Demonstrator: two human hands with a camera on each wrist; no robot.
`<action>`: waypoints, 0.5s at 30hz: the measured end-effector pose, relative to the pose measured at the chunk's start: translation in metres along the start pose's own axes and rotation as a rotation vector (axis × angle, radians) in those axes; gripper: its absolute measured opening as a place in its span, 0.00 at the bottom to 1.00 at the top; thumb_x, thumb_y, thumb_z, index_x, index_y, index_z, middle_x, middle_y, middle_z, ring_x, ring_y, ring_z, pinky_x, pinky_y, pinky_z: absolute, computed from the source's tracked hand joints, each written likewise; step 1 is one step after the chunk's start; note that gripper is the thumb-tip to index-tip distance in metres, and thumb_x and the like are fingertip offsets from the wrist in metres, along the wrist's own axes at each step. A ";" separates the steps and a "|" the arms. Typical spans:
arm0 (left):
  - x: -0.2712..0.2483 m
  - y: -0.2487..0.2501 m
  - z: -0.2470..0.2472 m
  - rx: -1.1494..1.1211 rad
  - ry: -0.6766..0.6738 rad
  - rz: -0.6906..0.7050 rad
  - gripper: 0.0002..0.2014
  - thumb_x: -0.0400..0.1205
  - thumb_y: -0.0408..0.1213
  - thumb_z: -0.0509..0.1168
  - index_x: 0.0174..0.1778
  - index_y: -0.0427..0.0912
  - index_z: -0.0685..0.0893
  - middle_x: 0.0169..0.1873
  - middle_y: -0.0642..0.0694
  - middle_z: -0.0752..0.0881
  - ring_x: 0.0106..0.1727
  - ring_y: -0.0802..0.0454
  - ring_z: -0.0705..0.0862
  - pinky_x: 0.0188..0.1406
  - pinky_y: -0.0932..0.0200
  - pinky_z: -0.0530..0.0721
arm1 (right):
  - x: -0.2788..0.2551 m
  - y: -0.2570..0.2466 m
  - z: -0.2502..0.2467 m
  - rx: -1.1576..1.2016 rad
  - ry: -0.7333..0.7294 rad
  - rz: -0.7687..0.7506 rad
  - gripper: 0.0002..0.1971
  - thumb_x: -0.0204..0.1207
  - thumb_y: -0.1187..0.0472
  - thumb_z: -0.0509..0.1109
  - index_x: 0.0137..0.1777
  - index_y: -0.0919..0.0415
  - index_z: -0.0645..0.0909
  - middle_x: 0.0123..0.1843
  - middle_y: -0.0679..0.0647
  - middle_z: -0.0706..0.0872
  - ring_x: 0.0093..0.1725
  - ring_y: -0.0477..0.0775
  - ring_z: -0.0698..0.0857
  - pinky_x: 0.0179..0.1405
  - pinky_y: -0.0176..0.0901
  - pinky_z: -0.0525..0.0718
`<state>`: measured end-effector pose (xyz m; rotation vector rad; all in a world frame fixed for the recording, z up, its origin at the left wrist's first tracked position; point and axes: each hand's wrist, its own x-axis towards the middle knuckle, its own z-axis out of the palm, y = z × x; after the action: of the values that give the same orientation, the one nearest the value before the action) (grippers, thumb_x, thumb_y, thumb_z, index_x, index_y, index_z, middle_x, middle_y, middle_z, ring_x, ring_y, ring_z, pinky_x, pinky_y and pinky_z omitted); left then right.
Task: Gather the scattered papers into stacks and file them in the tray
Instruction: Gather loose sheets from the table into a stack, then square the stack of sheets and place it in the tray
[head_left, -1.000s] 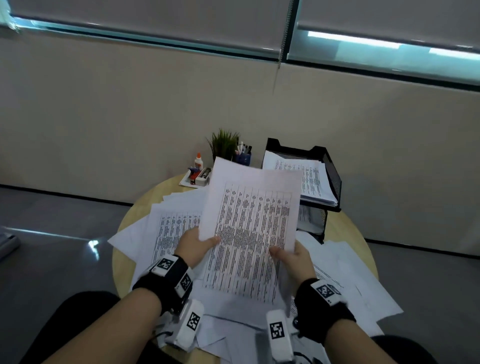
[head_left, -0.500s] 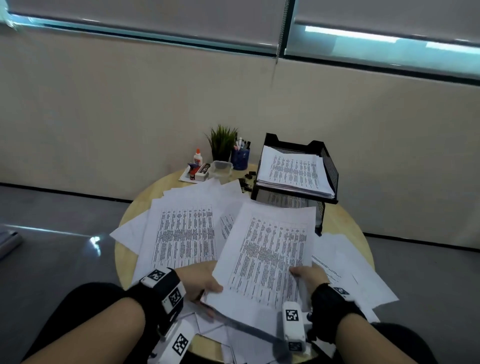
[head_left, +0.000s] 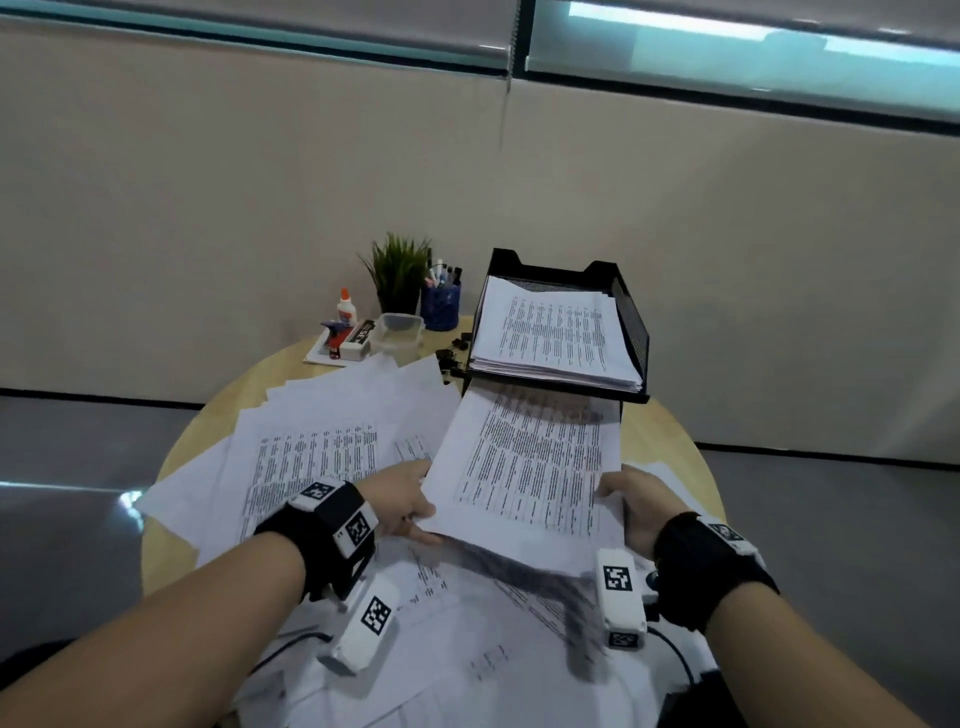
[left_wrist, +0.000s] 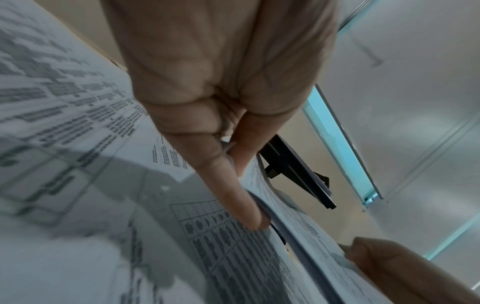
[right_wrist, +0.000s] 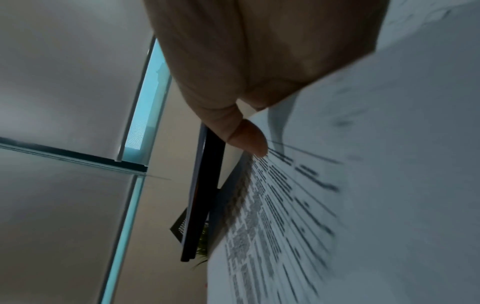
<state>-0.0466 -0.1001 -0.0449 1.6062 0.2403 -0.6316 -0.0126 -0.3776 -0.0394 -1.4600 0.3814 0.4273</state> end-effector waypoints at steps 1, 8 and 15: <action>0.011 0.002 0.000 -0.017 0.006 0.007 0.27 0.81 0.14 0.54 0.72 0.43 0.72 0.68 0.42 0.78 0.58 0.39 0.80 0.40 0.49 0.91 | 0.002 -0.001 -0.004 -0.030 -0.026 0.009 0.13 0.69 0.77 0.63 0.39 0.61 0.64 0.45 0.67 0.74 0.37 0.59 0.70 0.39 0.50 0.76; 0.079 0.014 0.003 -0.182 0.080 0.120 0.21 0.82 0.15 0.55 0.66 0.40 0.76 0.64 0.38 0.81 0.55 0.36 0.86 0.46 0.41 0.89 | 0.033 -0.004 -0.018 -0.155 -0.057 0.018 0.19 0.78 0.83 0.53 0.63 0.68 0.74 0.52 0.66 0.85 0.30 0.63 0.89 0.26 0.46 0.89; 0.134 0.044 0.007 -0.212 0.262 0.270 0.13 0.78 0.16 0.63 0.57 0.32 0.79 0.47 0.39 0.88 0.48 0.40 0.85 0.52 0.51 0.86 | 0.093 -0.017 -0.020 -0.038 0.179 -0.160 0.22 0.80 0.82 0.54 0.73 0.74 0.67 0.56 0.73 0.82 0.23 0.62 0.85 0.18 0.41 0.84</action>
<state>0.0844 -0.1419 -0.0779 1.4799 0.2681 -0.1804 0.0767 -0.3944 -0.0726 -1.5584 0.3970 0.1766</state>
